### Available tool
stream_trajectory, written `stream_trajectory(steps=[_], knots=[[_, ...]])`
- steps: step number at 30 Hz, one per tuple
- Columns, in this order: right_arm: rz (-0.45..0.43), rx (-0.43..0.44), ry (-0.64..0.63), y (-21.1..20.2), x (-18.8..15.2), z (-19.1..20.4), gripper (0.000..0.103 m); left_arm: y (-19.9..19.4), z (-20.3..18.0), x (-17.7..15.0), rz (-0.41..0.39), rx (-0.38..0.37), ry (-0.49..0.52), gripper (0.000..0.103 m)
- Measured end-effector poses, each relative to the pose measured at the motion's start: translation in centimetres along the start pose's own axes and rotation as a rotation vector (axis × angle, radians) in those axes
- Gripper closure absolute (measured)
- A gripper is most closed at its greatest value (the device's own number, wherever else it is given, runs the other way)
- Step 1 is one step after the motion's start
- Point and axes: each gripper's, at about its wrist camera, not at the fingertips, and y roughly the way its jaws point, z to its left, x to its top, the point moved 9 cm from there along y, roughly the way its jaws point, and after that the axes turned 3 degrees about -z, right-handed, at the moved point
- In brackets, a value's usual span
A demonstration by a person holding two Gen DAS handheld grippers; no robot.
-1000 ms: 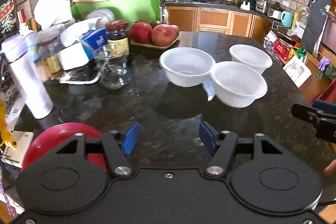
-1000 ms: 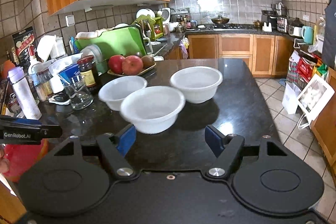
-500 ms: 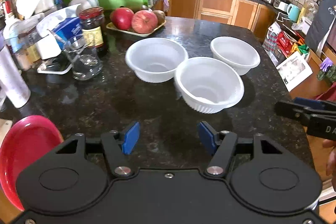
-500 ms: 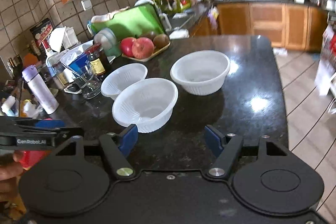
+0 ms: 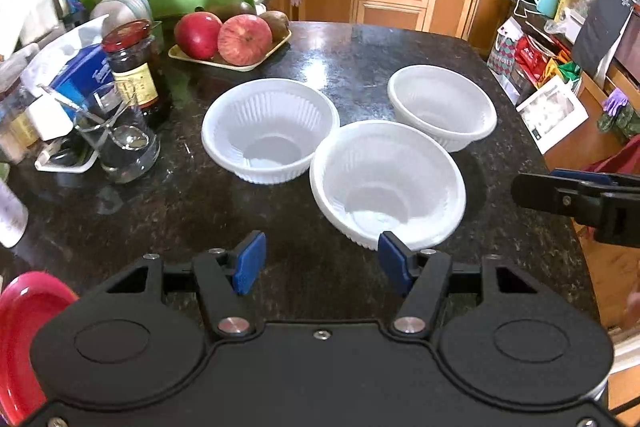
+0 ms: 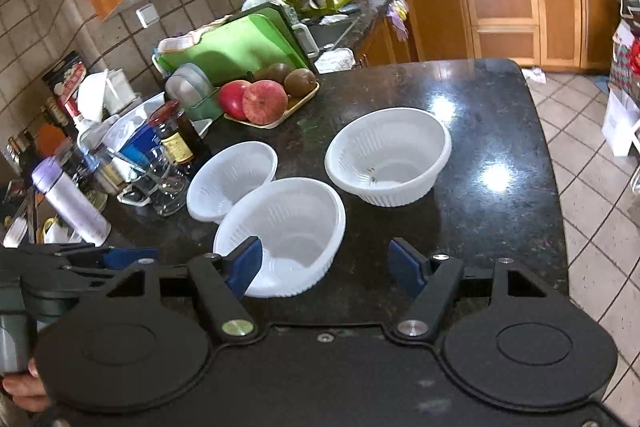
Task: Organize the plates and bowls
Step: 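Move both grippers to a white bowl rim and close them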
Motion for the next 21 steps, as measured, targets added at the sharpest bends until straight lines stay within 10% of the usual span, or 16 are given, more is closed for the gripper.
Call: stream_trajectory(steps=[10,21], knots=[[0.074,-0.023,0.051,4.2,0.8,-0.3,0.033,2.5,0.6,1.4,0.056,-0.053,-0.011,0.038],[0.167,-0.046,0.035,7.5,0.3,-0.7,0.072,4.9,0.1,1.6,0.133,-0.097,-0.004,0.057]])
